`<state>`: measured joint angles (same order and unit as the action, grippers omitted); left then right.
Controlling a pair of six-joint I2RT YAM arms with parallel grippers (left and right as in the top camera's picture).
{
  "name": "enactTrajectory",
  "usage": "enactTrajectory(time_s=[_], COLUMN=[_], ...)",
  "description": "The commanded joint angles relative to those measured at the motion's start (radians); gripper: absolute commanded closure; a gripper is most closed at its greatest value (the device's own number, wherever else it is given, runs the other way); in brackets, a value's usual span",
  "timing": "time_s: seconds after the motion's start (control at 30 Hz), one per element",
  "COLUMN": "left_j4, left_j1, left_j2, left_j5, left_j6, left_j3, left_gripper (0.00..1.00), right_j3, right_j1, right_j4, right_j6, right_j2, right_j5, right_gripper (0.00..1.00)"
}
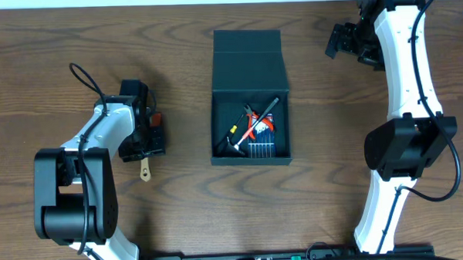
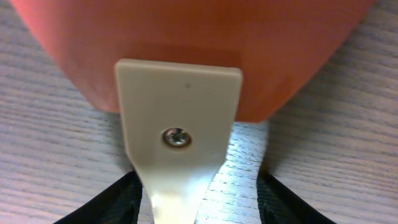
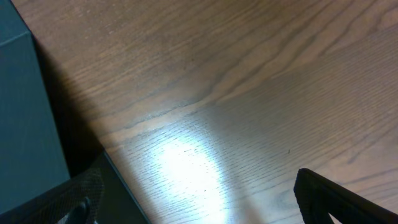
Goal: Pack container
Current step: 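Close the left gripper on the scraper handle and lift it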
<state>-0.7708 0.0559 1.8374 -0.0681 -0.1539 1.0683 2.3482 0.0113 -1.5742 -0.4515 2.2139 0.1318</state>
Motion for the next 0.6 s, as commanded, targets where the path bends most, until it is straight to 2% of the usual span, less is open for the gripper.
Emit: enactTrajectory(time_s=[0.0, 0.17, 0.27, 0.4, 0.5, 0.57], left_j4=[-0.007, -0.005, -0.004, -0.005, -0.004, -0.005], left_j1=[-0.005, -0.005, -0.005, -0.005, -0.005, -0.005], left_j2=[0.011, 0.011, 0.011, 0.011, 0.011, 0.01], left_j5=[0.035, 0.035, 0.035, 0.034, 0.034, 0.034], left_j6=[-0.046, -0.085, -0.084, -0.094, -0.128, -0.158], left_j3=[-0.013, -0.013, -0.013, -0.013, -0.011, -0.006], left_gripper=[0.46, 0.66, 0.75, 0.81, 0.93, 0.94], right_j3=[0.017, 0.017, 0.017, 0.017, 0.017, 0.017], right_j1=[0.003, 0.003, 0.003, 0.003, 0.003, 0.003], right_j4=[0.0, 0.0, -0.001, 0.0, -0.001, -0.001], right_j6=[0.008, 0.008, 0.008, 0.008, 0.008, 0.008], right_j2=[-0.005, -0.005, -0.005, -0.005, -0.005, -0.005], right_j5=[0.01, 0.01, 0.01, 0.01, 0.01, 0.01], right_gripper=[0.01, 0.01, 0.01, 0.01, 0.01, 0.01])
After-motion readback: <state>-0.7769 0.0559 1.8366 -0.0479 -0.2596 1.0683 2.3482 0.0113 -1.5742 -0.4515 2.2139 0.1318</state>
